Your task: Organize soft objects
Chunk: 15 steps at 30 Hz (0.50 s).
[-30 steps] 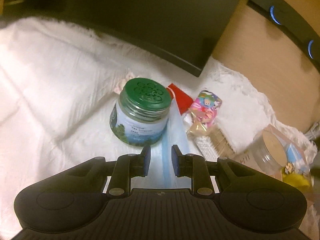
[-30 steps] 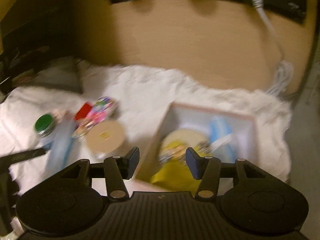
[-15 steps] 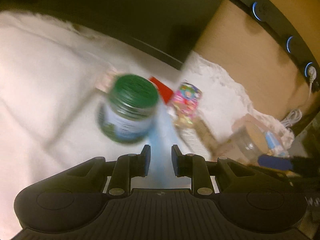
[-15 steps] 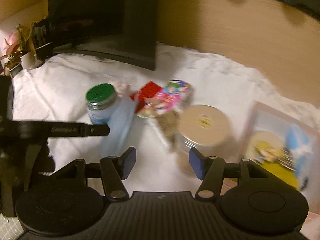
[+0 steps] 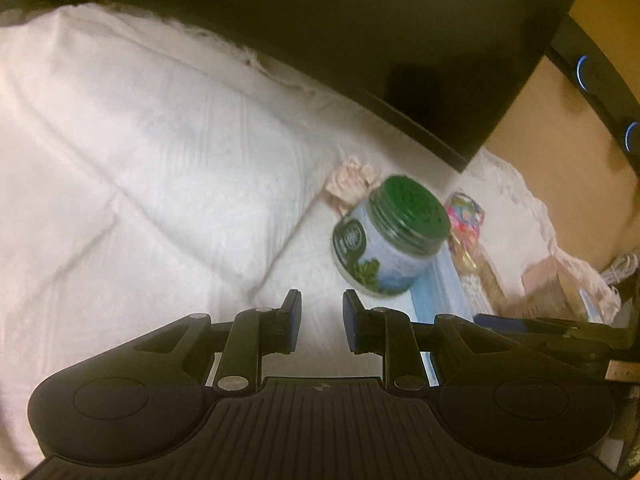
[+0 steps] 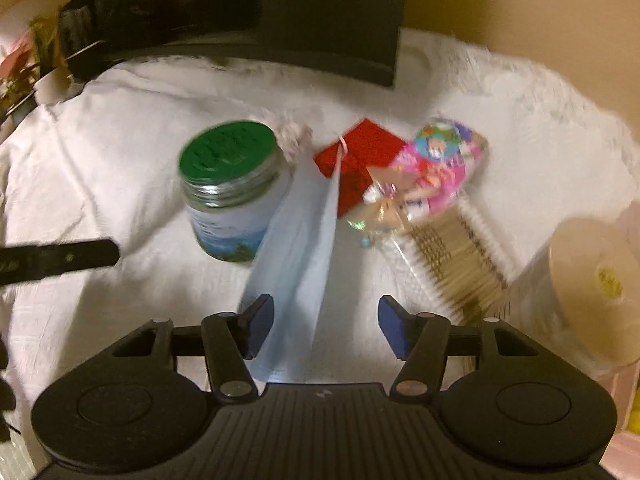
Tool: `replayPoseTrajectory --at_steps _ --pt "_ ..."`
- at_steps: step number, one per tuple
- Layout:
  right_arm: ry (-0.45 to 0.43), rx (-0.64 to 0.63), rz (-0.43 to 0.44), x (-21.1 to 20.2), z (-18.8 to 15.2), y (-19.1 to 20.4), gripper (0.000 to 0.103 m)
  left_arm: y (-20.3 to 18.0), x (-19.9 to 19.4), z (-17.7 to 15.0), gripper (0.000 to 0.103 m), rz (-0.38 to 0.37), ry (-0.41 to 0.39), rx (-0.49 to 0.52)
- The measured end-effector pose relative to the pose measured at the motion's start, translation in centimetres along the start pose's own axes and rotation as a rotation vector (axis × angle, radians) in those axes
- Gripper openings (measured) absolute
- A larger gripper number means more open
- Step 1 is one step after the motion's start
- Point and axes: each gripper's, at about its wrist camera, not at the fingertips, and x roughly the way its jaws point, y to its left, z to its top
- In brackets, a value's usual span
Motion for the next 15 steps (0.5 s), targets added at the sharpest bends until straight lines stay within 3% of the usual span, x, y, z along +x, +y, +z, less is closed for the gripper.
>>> replayPoseTrajectory --at_steps 1,3,7,15 --pt "0.006 0.019 0.011 0.0 -0.2 -0.3 0.025 0.0 0.2 -0.1 0.025 -0.004 0.007 -0.001" --pt "0.039 0.039 0.035 0.1 -0.4 -0.9 0.008 -0.2 0.6 -0.3 0.025 -0.014 0.019 -0.003" --pt "0.053 0.080 0.049 -1.0 -1.5 -1.7 0.004 -1.3 1.3 -0.6 0.025 -0.046 0.032 0.011" --pt "0.110 0.233 0.208 -3.8 -5.0 -3.1 0.003 -4.7 2.1 -2.2 0.025 -0.115 0.070 0.063"
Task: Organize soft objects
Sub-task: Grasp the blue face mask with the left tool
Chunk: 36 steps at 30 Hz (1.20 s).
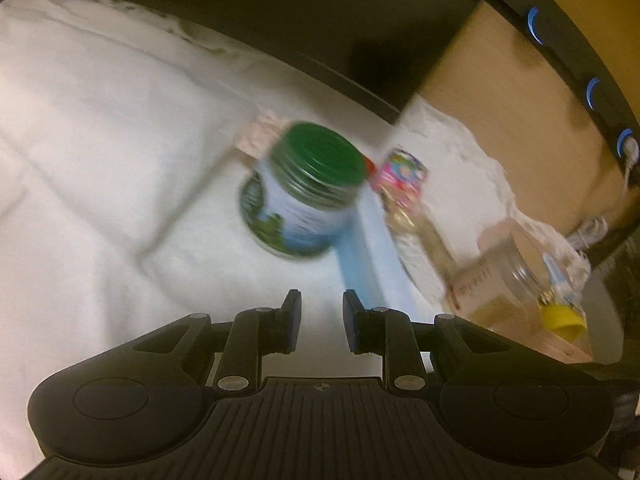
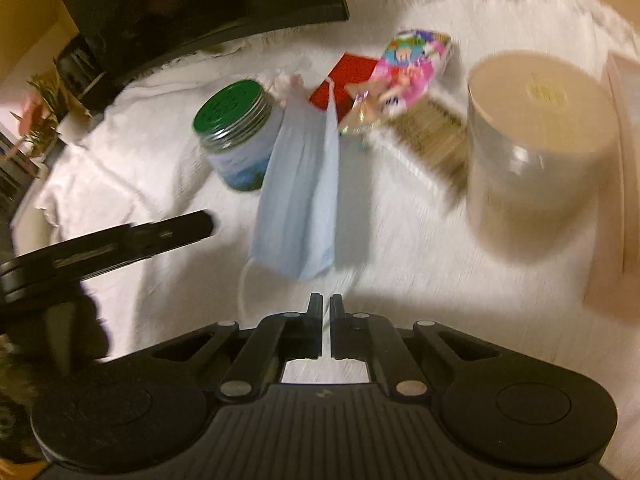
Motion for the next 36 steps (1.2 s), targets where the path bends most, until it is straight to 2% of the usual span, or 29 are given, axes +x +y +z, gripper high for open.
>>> replayPoseTrajectory --at_steps 5,10,13,19,23,24,26,29,31,33,36 --pt "-0.013 -0.053 -0.042 -1.0 -1.7 0.4 0.006 -2.4 1.1 -0.4 0.025 0.017 -0.010 0.019" --pt "-0.072 -0.121 -0.106 -3.4 -2.8 0.4 0.035 -4.7 3.1 0.5 0.025 0.040 -0.042 0.046" --pt "-0.106 -0.142 -0.135 -4.6 -3.1 -0.2 0.037 -5.8 5.1 0.7 0.025 0.056 -0.024 0.071" --pt "-0.130 -0.157 -0.193 -6.0 -3.9 -1.7 0.040 -7.7 7.4 1.2 0.025 0.152 -0.033 0.084" --pt "-0.127 -0.175 -0.238 -6.1 -4.9 -2.6 0.043 -8.6 8.2 1.1 0.025 0.298 -0.054 0.153" --pt "-0.125 -0.177 -0.248 -5.9 -5.1 -2.8 0.043 -8.5 8.2 1.1 0.021 0.341 -0.060 0.161" --pt "-0.124 -0.179 -0.270 -5.7 -5.4 -3.6 0.044 -7.8 8.1 1.1 0.021 0.330 -0.054 0.124" --pt "-0.120 -0.167 -0.292 -5.5 -5.9 -4.7 0.046 -6.6 8.3 1.4 0.023 0.245 -0.027 0.021" --pt "-0.112 -0.151 -0.288 -5.3 -5.9 -5.5 0.047 -6.4 8.5 1.5 0.023 0.216 -0.023 -0.033" --pt "-0.103 -0.130 -0.277 -5.0 -6.1 -6.1 0.051 -6.6 8.8 1.8 0.024 0.206 -0.022 -0.044" --pt "-0.117 -0.143 -0.256 -4.9 -6.5 -6.0 0.062 -7.4 9.4 1.9 0.024 0.210 -0.012 -0.033"
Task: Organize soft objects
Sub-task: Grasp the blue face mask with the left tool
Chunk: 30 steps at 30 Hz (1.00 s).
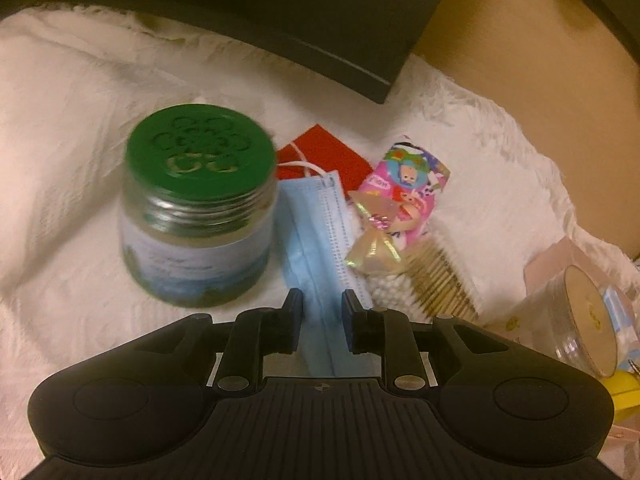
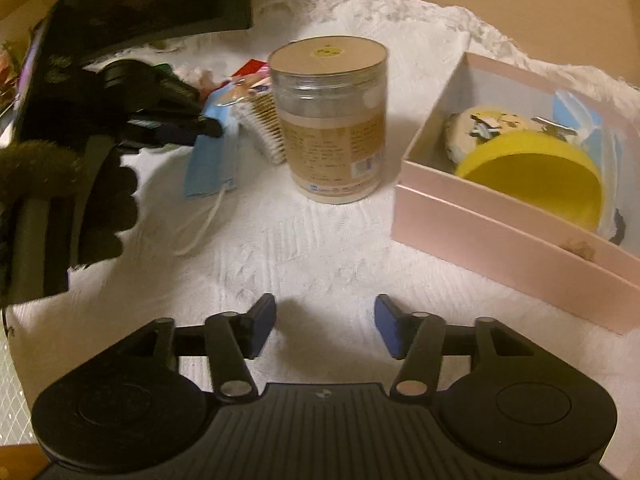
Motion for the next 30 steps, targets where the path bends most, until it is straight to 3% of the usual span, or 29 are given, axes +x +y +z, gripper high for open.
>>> replayPoseTrajectory --at_steps 4,12,17,21,23,26,30 --pt "-0.018 -0.091 -0.017 0.3 -0.9 1.4 0.071 -1.1 0.7 0.0 0.026 0.009 0.010 0.019" --pt "-0.035 -0.124 0.002 0.3 -1.5 1.8 0.084 -4.5 1.9 -0.6 0.028 0.152 -0.004 0.218" --pt "-0.034 -0.125 0.013 0.1 -1.5 1.8 0.085 -4.8 2.1 -0.4 0.028 0.182 0.003 0.197" --pt "-0.036 -0.137 0.016 0.2 -1.5 1.8 0.087 -5.4 2.1 -1.2 0.027 0.208 -0.018 0.276" --pt "-0.038 -0.140 0.018 0.1 -1.8 1.8 0.089 -5.4 1.8 -1.5 0.019 0.209 -0.026 0.304" --pt "-0.017 -0.143 0.031 0.2 -1.9 2.0 0.103 -5.0 1.2 -1.9 0.012 0.183 -0.021 0.324" --pt "-0.017 -0.127 0.013 0.2 -2.2 2.2 0.103 -3.8 -0.1 -2.6 0.009 0.128 -0.014 0.296"
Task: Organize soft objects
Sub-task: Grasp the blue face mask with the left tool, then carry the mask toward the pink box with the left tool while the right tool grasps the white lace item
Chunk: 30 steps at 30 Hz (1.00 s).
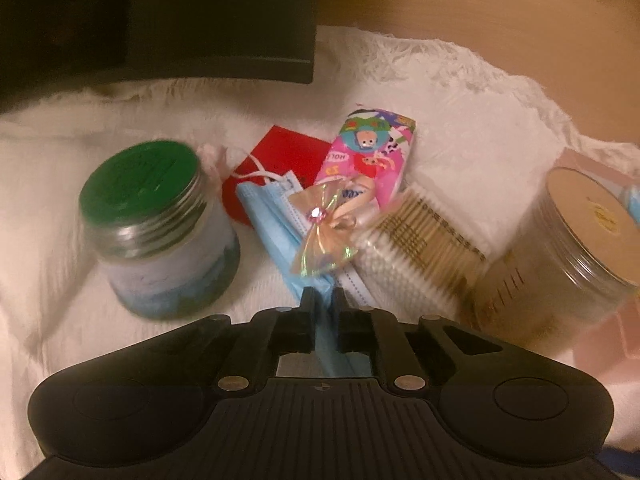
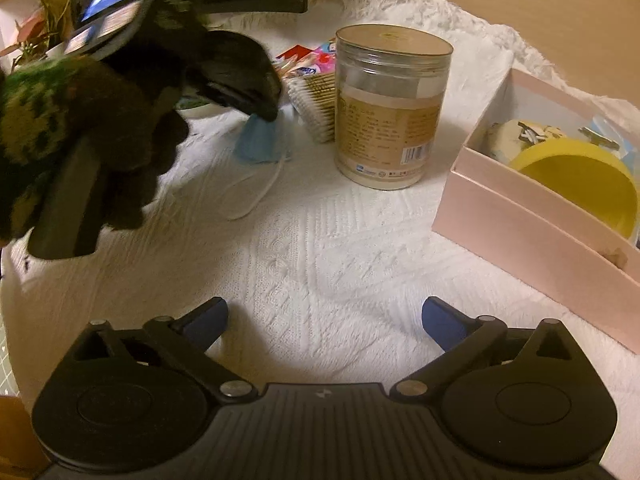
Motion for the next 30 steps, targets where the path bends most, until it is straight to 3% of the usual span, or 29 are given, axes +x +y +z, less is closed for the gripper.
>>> replayPoseTrajectory --at_steps 9,12,16,20,22,25,28,30 --pt "0.034 0.000 -0.017 0.2 0.6 0.2 0.103 2.3 -5.1 -2.7 0.008 -0.119 -0.042 -0.030" --pt "0.067 0.013 -0.001 0.3 1.8 -0.5 0.091 3.4 -7.0 -3.5 0.008 -0.151 -0.071 -0.043" --pt "-0.025 0.000 0.000 -2.2 4.3 -0.2 0.091 5.4 -9.4 -4.3 0.008 -0.185 -0.100 -0.070" --pt "-0.137 -0.046 0.001 -4.9 9.2 0.9 0.091 8.1 -12.0 -4.4 0.008 -0.213 -0.159 -0.089" --pt "-0.145 -0.026 0.029 -5.1 13.1 0.9 0.091 9.7 -13.3 -4.3 0.007 -0.214 -0.199 -0.108" --pt "-0.108 0.084 0.128 -4.3 18.9 0.2 0.091 12.5 -14.7 -3.7 0.007 -0.204 -0.255 -0.152" --pt "-0.010 0.221 0.242 -0.9 24.5 0.2 0.091 15.5 -15.2 -2.7 0.007 -0.165 -0.296 -0.186" --pt "0.040 0.271 0.259 2.6 27.7 1.2 0.091 17.5 -14.9 -1.8 0.007 -0.136 -0.304 -0.219"
